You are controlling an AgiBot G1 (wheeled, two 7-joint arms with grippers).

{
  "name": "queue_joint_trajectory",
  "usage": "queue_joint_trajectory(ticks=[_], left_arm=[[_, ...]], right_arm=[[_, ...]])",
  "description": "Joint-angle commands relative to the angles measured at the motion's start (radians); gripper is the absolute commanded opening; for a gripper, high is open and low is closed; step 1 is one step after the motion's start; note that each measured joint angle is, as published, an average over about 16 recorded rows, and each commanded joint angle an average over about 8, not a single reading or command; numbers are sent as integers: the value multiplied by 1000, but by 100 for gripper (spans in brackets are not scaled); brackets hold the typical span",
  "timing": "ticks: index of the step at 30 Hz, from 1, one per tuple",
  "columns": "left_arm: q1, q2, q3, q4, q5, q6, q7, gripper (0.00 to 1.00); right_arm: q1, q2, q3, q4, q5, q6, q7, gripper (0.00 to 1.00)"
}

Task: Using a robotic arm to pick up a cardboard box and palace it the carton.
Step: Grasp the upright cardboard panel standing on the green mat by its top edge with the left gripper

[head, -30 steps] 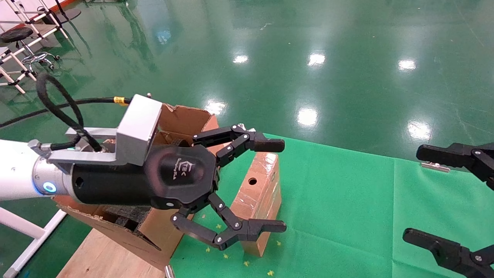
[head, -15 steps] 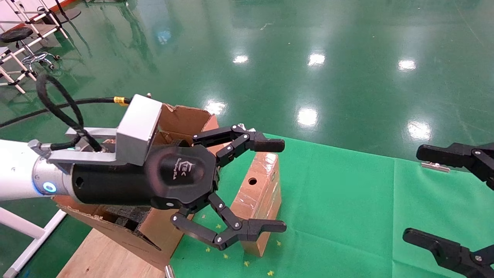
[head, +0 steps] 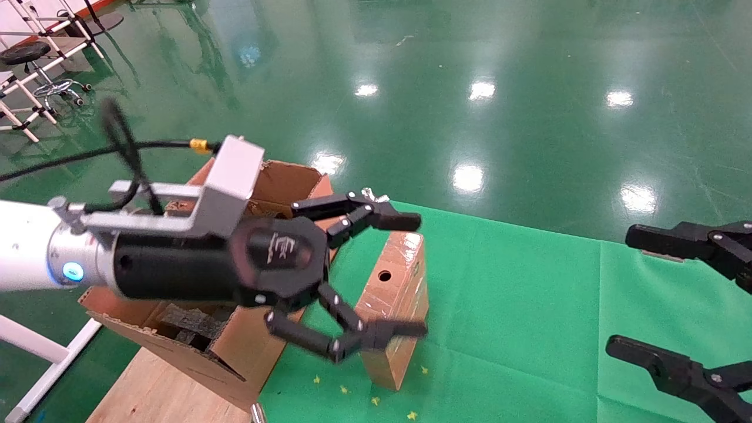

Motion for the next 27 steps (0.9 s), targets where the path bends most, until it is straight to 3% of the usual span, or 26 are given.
queue_joint_trajectory(ticks=[1,11,23,27], left_arm=[[-19,-14,14,-8,29,-15,-46,100],[-241,-12,147,-40,303,33,-339,100],[-304,8,185,-24,375,57,-388,100],[-356,33,228,-7,454,75,-478,100]], right_arm=[[0,0,0,0,0,0,0,0],[0,0,0,0,0,0,0,0],[0,0,0,0,0,0,0,0],[0,0,0,0,0,0,0,0]])
